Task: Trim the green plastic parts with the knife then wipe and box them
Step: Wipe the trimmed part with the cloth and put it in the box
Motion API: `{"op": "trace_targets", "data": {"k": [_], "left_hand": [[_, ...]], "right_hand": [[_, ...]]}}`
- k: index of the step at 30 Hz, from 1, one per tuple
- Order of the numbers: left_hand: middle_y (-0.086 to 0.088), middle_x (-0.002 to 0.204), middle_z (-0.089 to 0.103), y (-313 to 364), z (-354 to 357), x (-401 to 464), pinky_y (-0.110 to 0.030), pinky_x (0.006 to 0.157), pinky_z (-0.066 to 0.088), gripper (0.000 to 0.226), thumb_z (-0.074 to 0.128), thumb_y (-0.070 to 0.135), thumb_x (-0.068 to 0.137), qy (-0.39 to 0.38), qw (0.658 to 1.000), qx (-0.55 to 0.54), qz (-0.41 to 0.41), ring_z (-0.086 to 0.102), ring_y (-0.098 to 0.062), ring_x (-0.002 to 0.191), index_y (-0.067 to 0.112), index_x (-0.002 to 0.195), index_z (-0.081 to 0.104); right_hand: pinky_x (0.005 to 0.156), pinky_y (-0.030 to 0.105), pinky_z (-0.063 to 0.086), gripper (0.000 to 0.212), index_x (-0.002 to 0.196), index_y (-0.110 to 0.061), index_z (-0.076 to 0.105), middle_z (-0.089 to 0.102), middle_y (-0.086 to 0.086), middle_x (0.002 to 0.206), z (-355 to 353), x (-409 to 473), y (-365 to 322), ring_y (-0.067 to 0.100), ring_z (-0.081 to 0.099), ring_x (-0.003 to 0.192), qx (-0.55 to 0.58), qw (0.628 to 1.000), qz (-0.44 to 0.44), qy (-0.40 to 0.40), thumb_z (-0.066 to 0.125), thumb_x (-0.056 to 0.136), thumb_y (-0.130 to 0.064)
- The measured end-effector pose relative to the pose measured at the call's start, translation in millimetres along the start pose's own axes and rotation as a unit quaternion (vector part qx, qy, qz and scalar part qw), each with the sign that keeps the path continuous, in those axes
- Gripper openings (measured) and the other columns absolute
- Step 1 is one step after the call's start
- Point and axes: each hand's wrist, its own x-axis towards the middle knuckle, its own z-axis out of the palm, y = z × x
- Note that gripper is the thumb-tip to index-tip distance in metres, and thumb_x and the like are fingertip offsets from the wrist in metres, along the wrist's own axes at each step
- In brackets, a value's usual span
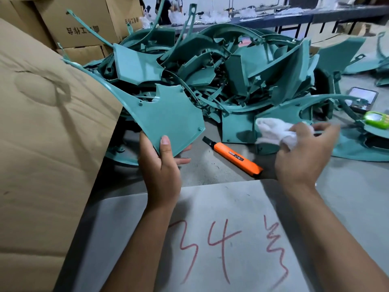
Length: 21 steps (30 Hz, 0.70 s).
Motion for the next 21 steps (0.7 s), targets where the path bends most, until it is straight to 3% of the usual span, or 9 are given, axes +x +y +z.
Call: {"op": "trace_targets", "data": {"k": [4,8,11,13,15,16,17,18,21], "left_hand": [[0.001,0.125,0.070,4,3,1,-0.036,0.060,0.061,0.036,0.040,0.013,0.107,-0.006,0.998,-0.065,-0.025,0.077,-0.023,0.090,0.040,0.129,0.048],[0.005,0.129,0.070,2,11,0,-0.036,0.092,0.057,0.031,0.051,0.008,0.103,0.007,0.986,-0.154,-0.065,0.067,-0.020,0.119,0.022,0.130,0.057],[-0.002,0.127,0.072,3,22,-9,-0.025,0.096,0.053,0.030,0.058,-0.001,0.100,-0.017,0.980,-0.179,-0.085,0.068,-0.018,0.119,0.010,0.127,0.063],[0.003,0.115,0.077,5,27,-15,-0.023,0.091,0.054,0.026,0.064,-0.003,0.096,-0.025,0.988,-0.136,-0.074,0.072,-0.015,0.110,0.017,0.111,0.073],[-0.002,0.109,0.078,5,29,-14,-0.026,0.088,0.057,0.023,0.069,-0.005,0.093,0.002,0.993,-0.095,-0.071,0.074,-0.018,0.106,0.012,0.106,0.075],[-0.008,0.110,0.078,3,28,-11,-0.030,0.089,0.058,0.019,0.070,-0.008,0.091,0.022,0.992,-0.094,-0.079,0.074,-0.022,0.106,0.001,0.107,0.074],[-0.014,0.111,0.076,0,26,-7,-0.034,0.091,0.058,0.019,0.071,-0.010,0.090,0.035,0.992,-0.094,-0.083,0.073,-0.026,0.107,-0.008,0.108,0.072],[-0.019,0.112,0.075,-3,23,-4,-0.037,0.092,0.058,0.019,0.071,-0.010,0.089,0.035,0.992,-0.093,-0.082,0.073,-0.030,0.107,-0.013,0.108,0.070],[-0.024,0.110,0.074,-1,17,-6,-0.036,0.085,0.058,0.018,0.069,-0.009,0.090,-0.001,0.994,-0.090,-0.064,0.074,-0.024,0.096,-0.018,0.105,0.067]], "right_hand": [[0.085,0.037,0.040,0.023,0.092,0.001,0.056,0.047,0.028,0.114,-8,0,-16,0.039,0.047,0.101,0.065,0.986,-0.126,0.087,0.052,0.069,0.006],[0.081,0.019,0.041,0.019,0.087,0.000,0.062,0.058,0.019,0.101,2,-28,-48,0.025,0.053,0.091,0.162,0.979,-0.115,-0.047,0.057,0.072,0.011],[0.066,0.029,0.042,0.016,0.077,-0.011,0.060,0.062,0.003,0.076,9,-49,-69,0.018,0.053,0.071,0.264,0.943,0.061,-0.193,0.059,0.076,0.005],[0.073,0.036,0.054,0.011,0.086,-0.005,0.068,0.071,0.011,0.083,8,-53,-80,0.023,0.065,0.077,0.422,0.821,0.235,-0.305,0.063,0.084,0.005],[0.084,0.042,0.062,0.018,0.102,0.004,0.074,0.074,0.021,0.105,4,-49,-83,0.030,0.072,0.096,0.603,0.610,0.359,-0.369,0.063,0.092,-0.006],[0.087,0.041,0.062,0.025,0.104,0.005,0.076,0.074,0.022,0.108,1,-47,-81,0.030,0.073,0.101,0.656,0.531,0.376,-0.382,0.059,0.093,-0.009],[0.088,0.039,0.062,0.028,0.107,0.006,0.076,0.074,0.021,0.110,1,-45,-79,0.029,0.073,0.103,0.679,0.502,0.361,-0.396,0.057,0.094,-0.009],[0.091,0.039,0.061,0.030,0.115,0.007,0.073,0.073,0.021,0.113,1,-46,-80,0.030,0.072,0.106,0.669,0.528,0.328,-0.408,0.057,0.093,-0.006],[0.096,0.036,0.058,0.040,0.134,0.000,0.059,0.074,0.013,0.117,6,-58,-82,0.023,0.070,0.110,0.564,0.690,0.205,-0.404,0.063,0.094,-0.001]]}}
